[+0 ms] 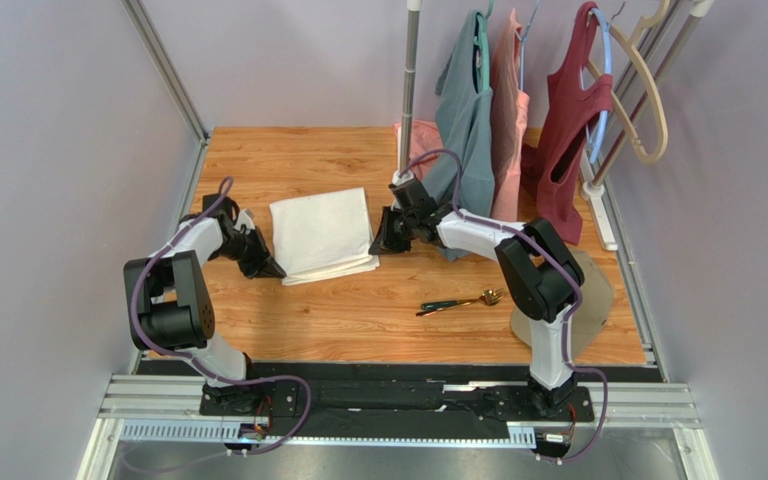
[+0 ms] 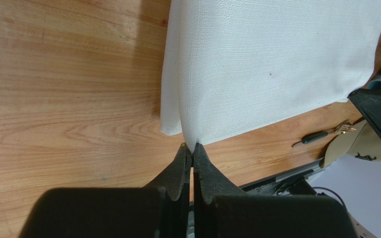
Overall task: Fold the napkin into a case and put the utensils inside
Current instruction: Smooth out the square-folded napkin at the center of the board.
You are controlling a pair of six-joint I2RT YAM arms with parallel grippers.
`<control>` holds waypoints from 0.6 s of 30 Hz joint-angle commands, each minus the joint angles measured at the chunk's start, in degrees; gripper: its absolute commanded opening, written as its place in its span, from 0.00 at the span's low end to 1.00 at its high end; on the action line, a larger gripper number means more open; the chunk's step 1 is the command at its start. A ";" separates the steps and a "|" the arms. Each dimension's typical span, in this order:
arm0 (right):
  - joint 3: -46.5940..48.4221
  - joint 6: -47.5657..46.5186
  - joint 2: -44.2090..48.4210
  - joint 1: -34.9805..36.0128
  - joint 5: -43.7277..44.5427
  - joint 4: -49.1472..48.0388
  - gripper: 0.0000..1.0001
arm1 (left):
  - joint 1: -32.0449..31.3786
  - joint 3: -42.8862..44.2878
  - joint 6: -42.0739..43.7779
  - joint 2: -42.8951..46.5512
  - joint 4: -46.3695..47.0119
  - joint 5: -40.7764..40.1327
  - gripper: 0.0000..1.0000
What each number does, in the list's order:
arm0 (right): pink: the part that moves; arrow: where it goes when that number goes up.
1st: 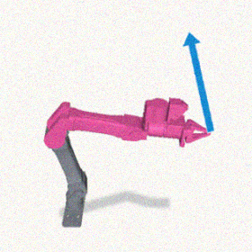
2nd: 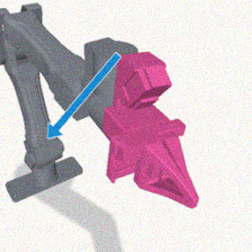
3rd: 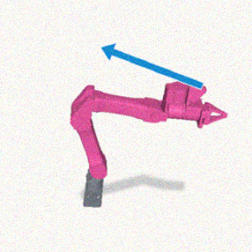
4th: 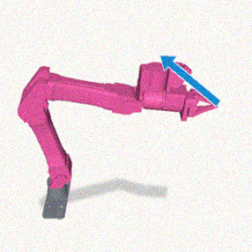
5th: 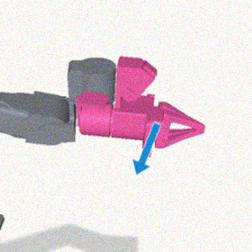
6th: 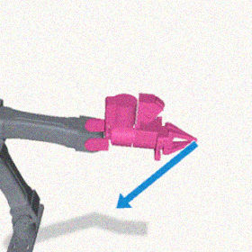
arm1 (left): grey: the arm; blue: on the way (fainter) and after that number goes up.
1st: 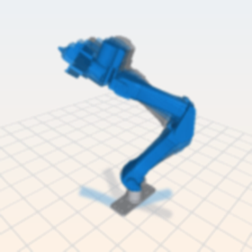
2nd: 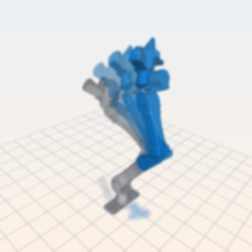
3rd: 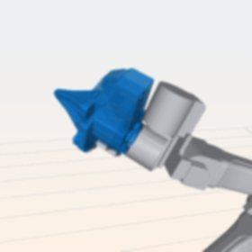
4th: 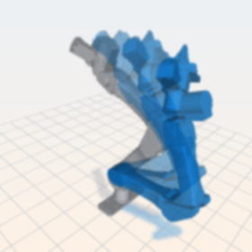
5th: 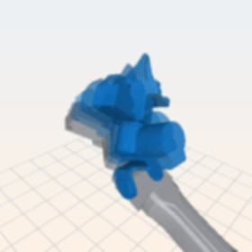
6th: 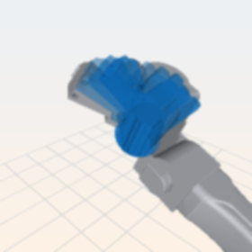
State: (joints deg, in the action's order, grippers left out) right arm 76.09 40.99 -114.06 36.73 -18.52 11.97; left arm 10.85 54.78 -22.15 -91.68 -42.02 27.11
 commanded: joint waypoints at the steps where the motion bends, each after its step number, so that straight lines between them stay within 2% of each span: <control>1: -0.77 -1.97 3.32 -1.05 3.14 1.30 0.00 | 0.49 -0.99 0.53 1.59 -0.26 -2.59 0.00; 8: 0.10 -2.32 2.97 -1.13 5.33 2.88 0.00 | 0.49 -2.14 -1.84 -1.05 -0.17 -0.75 0.00; 10: 0.80 -2.93 2.70 -1.13 5.17 3.50 0.00 | 0.57 -1.96 -1.93 1.05 0.71 0.56 0.00; 15: 3.88 -3.20 3.76 -1.05 4.46 5.43 0.00 | 0.49 -0.12 -1.93 8.61 -1.48 -2.59 0.00; 18: 4.24 -3.20 4.81 -1.05 3.67 6.05 0.00 | 0.49 0.59 -2.37 9.15 -2.98 -1.28 0.00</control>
State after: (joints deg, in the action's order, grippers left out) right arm 77.89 39.97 -113.89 36.75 -17.56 15.46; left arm 10.85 53.12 -24.32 -85.47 -42.33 28.38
